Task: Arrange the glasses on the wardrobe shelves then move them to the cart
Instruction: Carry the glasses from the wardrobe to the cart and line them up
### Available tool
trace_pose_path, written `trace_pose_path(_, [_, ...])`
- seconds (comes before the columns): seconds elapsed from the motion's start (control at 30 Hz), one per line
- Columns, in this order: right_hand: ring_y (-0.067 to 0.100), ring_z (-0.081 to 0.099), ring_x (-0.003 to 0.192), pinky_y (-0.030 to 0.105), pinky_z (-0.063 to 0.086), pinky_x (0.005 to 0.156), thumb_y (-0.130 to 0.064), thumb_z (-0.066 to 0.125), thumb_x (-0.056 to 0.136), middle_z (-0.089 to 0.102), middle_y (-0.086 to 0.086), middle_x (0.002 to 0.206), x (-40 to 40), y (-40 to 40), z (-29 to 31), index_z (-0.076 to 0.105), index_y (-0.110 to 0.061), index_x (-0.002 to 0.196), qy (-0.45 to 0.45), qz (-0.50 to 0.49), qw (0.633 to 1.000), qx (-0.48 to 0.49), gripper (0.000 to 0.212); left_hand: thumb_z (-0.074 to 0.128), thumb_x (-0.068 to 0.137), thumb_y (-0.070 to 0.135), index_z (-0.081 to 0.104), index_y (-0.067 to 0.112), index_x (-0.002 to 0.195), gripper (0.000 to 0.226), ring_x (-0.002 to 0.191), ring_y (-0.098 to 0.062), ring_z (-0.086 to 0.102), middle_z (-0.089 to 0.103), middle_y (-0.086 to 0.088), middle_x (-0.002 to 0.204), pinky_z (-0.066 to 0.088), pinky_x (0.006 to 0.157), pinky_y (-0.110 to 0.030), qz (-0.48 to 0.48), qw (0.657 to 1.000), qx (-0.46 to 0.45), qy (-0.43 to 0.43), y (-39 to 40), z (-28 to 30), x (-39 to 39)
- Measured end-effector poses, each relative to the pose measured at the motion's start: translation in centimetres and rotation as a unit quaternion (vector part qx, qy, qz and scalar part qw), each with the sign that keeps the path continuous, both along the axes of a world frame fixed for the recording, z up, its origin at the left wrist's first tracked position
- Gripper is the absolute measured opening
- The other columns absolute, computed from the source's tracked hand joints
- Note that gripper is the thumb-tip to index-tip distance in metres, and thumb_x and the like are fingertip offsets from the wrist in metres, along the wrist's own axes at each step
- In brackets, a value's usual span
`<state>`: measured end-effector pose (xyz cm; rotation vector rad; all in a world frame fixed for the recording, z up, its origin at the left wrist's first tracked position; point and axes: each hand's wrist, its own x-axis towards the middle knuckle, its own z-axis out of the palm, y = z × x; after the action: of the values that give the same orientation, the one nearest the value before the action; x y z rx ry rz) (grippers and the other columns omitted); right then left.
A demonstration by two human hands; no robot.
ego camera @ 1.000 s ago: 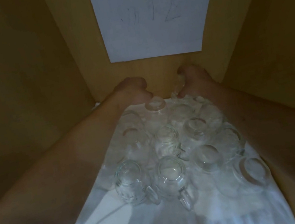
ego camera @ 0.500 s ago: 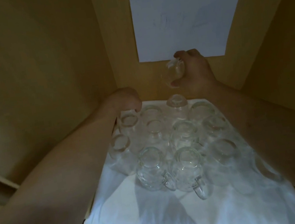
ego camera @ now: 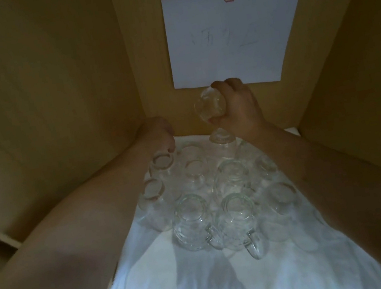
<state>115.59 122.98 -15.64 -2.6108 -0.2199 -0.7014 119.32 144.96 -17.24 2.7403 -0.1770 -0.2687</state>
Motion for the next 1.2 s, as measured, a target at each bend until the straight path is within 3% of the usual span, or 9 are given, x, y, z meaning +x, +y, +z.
trace_pose_path(0.33, [0.031,0.056,0.116,0.038,0.05,0.095,-0.034,0.093,0.062,0.054,0.014,0.132,-0.7,0.4,2.2,0.055,-0.018,0.135,-0.022,-0.033,0.996,0.075,0.084,0.085,0.071,0.007,0.066,0.018,0.132,0.065,0.124,-0.02,0.057,0.059,-0.003,0.139,0.052,0.098,-0.028,0.061,0.975,-0.165,-0.134,-0.4,7.4,-0.7])
trace_pose_path(0.53, [0.017,0.053,0.097,0.026,0.044,0.081,-0.052,0.094,0.057,0.055,0.006,0.121,-2.8,0.1,4.9,0.05,-0.018,0.128,-0.051,-0.124,0.957,0.256,0.09,0.089,0.067,0.015,0.054,0.026,0.121,0.066,0.095,-0.02,0.065,0.064,0.0,0.112,0.06,0.08,-0.038,0.178,0.86,-0.459,-0.135,-0.7,10.6,-4.0])
trace_pose_path(0.6, [0.018,0.062,0.1,0.031,0.055,0.083,-0.051,0.095,0.057,0.06,0.003,0.12,-3.9,-0.2,6.0,0.051,-0.017,0.125,-0.035,-0.152,0.903,0.399,0.088,0.088,0.07,0.016,0.05,0.026,0.12,0.064,0.097,-0.022,0.065,0.063,0.002,0.109,0.061,0.074,-0.04,0.207,0.813,-0.529,-0.127,-0.6,11.1,-5.5])
trace_pose_path(0.7, [0.023,0.072,0.096,0.049,0.064,0.074,-0.039,0.095,0.065,0.068,0.007,0.119,-6.2,-0.5,7.3,0.056,-0.012,0.122,0.017,-0.11,0.755,0.646,0.074,0.087,0.074,0.019,0.049,0.025,0.119,0.059,0.1,-0.025,0.066,0.063,-0.005,0.117,0.062,0.067,-0.039,0.226,0.752,-0.611,-0.098,-0.2,11.8,-7.3])
trace_pose_path(0.8, [0.027,0.074,0.099,0.05,0.062,0.082,-0.04,0.084,0.08,0.074,0.008,0.115,-9.0,-0.7,7.6,0.066,-0.013,0.121,0.077,-0.01,0.655,0.751,0.053,0.082,0.081,0.018,0.057,0.016,0.121,0.047,0.095,-0.025,0.063,0.061,-0.009,0.118,0.062,0.081,-0.051,0.188,0.7,-0.689,-0.004,0.1,12.9,-9.3])
trace_pose_path(0.9, [0.026,0.075,0.098,0.041,0.062,0.083,-0.045,0.064,0.096,0.078,0.007,0.106,-12.1,-0.3,7.8,0.068,-0.017,0.115,0.099,0.095,0.579,0.804,0.034,0.077,0.084,0.016,0.067,0.017,0.099,0.018,0.097,-0.028,0.061,0.058,-0.01,0.115,0.058,0.092,-0.053,0.143,0.637,-0.754,0.079,-0.1,14.1,-12.5])
trace_pose_path(1.03, [0.028,0.069,0.113,0.041,0.052,0.103,-0.04,0.071,0.091,0.073,0.01,0.122,-15.7,0.8,8.2,0.068,-0.017,0.123,0.088,0.147,0.527,0.832,0.039,0.078,0.08,0.007,0.066,0.012,0.111,0.034,0.102,-0.032,0.063,0.059,-0.016,0.119,0.06,0.086,-0.051,0.1,0.579,-0.801,0.117,-0.4,14.8,-16.5])
trace_pose_path(1.13, [0.029,0.069,0.114,0.04,0.054,0.099,-0.024,0.08,0.079,0.07,0.013,0.126,-18.8,1.3,8.6,0.065,-0.013,0.13,0.074,0.184,0.502,0.842,0.055,0.08,0.077,0.004,0.067,0.006,0.098,0.025,0.07,-0.023,0.059,0.057,-0.01,0.074,0.059,0.088,-0.051,0.065,0.545,-0.824,0.138,-0.3,14.9,-19.5])
trace_pose_path(1.2, [0.03,0.071,0.11,0.041,0.056,0.096,-0.018,0.08,0.079,0.07,0.015,0.125,-21.3,1.6,8.7,0.061,-0.008,0.133,0.07,0.202,0.494,0.843,0.058,0.081,0.074,0.001,0.066,0.003,0.095,0.025,0.071,-0.023,0.057,0.054,-0.01,0.069,0.06,0.087,-0.046,0.029,0.533,-0.832,0.151,-0.1,15.0,-21.2])
